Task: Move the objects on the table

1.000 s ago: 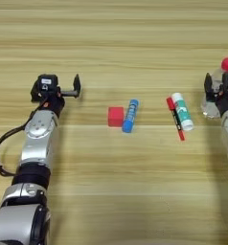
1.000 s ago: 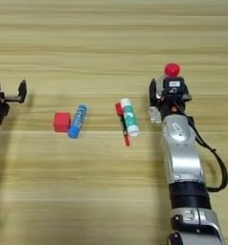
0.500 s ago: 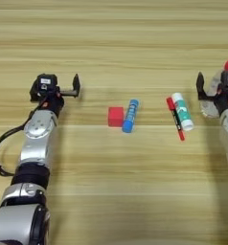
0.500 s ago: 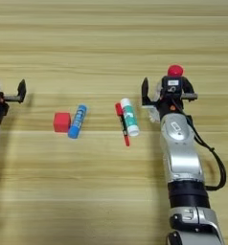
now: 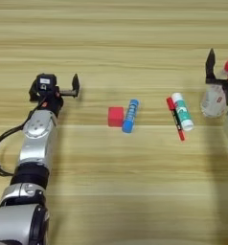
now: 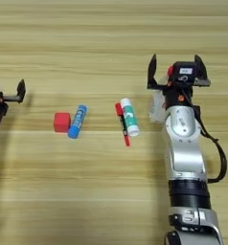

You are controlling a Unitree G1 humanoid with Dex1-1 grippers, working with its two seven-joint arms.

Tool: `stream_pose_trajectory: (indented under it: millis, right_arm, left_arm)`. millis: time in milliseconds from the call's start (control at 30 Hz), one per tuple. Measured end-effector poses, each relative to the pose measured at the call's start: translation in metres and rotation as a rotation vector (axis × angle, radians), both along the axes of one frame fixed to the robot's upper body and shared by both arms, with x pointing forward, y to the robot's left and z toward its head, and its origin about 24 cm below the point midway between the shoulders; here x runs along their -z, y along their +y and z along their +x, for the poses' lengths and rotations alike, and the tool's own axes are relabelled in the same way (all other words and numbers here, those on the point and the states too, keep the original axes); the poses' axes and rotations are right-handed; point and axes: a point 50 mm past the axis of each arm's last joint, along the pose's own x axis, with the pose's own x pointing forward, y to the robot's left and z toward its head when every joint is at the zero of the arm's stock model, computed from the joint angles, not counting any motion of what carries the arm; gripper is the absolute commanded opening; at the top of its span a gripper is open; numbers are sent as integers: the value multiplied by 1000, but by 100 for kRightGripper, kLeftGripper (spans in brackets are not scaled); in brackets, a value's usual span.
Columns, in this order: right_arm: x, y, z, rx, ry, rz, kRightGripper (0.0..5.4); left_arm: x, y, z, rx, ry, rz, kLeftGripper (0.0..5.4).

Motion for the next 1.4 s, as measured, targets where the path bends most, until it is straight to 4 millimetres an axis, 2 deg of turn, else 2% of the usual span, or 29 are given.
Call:
stream_pose_trajectory:
  millis: [67, 200, 267, 467, 800, 1200, 1400]
  right_arm:
    - [-9, 4, -4, -12, -65, -26, 539]
    - [-24, 25, -13, -129, -169, -103, 539]
    - [-22, 37, -18, -210, -173, -128, 539]
    - [-17, 51, -24, -354, -143, -142, 539]
    - [16, 45, -29, -454, 116, -63, 539]
    - [40, 46, -35, -515, 311, -61, 539]
    - [65, 42, -31, -496, 439, -21, 539]
  left_arm:
    - [1, 0, 0, -1, 3, 0, 540]
    - [0, 0, 0, 0, 2, 0, 540]
    - [0, 0, 0, 0, 2, 0, 540]
    - [0, 0, 1, -4, 1, 0, 540]
    - [1, -2, 1, -14, 1, -6, 540]
    - [1, -3, 1, -19, 2, -5, 540]
    - [1, -3, 1, -18, 1, -5, 540]
